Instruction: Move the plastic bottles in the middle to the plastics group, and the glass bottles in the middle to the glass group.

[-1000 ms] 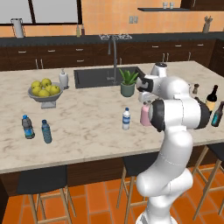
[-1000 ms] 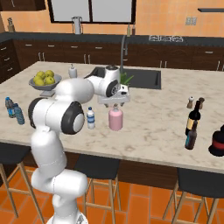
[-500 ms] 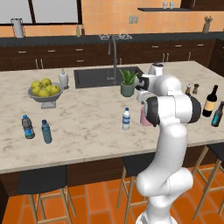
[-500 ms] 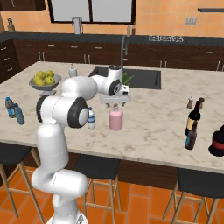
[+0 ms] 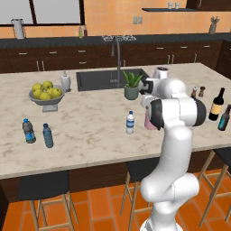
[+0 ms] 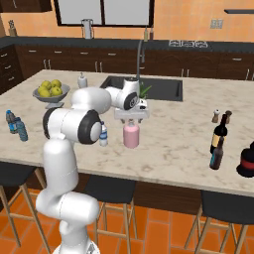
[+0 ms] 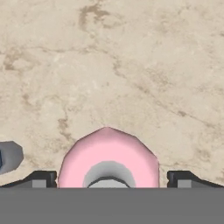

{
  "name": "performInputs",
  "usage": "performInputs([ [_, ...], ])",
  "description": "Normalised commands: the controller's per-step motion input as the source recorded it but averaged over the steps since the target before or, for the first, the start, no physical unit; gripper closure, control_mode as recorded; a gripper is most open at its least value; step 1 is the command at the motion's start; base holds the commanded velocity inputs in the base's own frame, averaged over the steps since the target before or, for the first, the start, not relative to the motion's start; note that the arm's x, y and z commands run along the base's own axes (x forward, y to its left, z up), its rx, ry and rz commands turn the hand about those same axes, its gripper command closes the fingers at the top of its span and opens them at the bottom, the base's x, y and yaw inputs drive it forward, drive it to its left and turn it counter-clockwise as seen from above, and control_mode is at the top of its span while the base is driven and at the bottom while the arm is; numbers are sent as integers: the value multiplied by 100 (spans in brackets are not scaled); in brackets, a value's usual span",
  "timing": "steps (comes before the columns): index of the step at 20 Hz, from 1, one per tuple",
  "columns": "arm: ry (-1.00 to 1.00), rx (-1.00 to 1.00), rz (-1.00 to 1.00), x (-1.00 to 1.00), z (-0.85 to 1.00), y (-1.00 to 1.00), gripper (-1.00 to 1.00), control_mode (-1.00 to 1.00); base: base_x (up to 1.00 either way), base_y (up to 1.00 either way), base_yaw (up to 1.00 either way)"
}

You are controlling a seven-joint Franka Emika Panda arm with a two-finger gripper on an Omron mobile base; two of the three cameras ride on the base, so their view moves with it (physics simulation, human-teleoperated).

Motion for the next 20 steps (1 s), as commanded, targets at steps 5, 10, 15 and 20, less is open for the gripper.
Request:
performInputs([
  [5, 1, 0, 0, 0, -18, 0, 100, -100, 0, 0, 0],
  [10, 0, 0, 0, 0, -5, 0, 100, -100, 0, 0, 0],
  [15, 0, 0, 0, 0, -2, 0, 100, -100, 0, 0, 0],
  [20, 0, 0, -6, -7, 28, -7, 100, -100, 0, 0, 0],
])
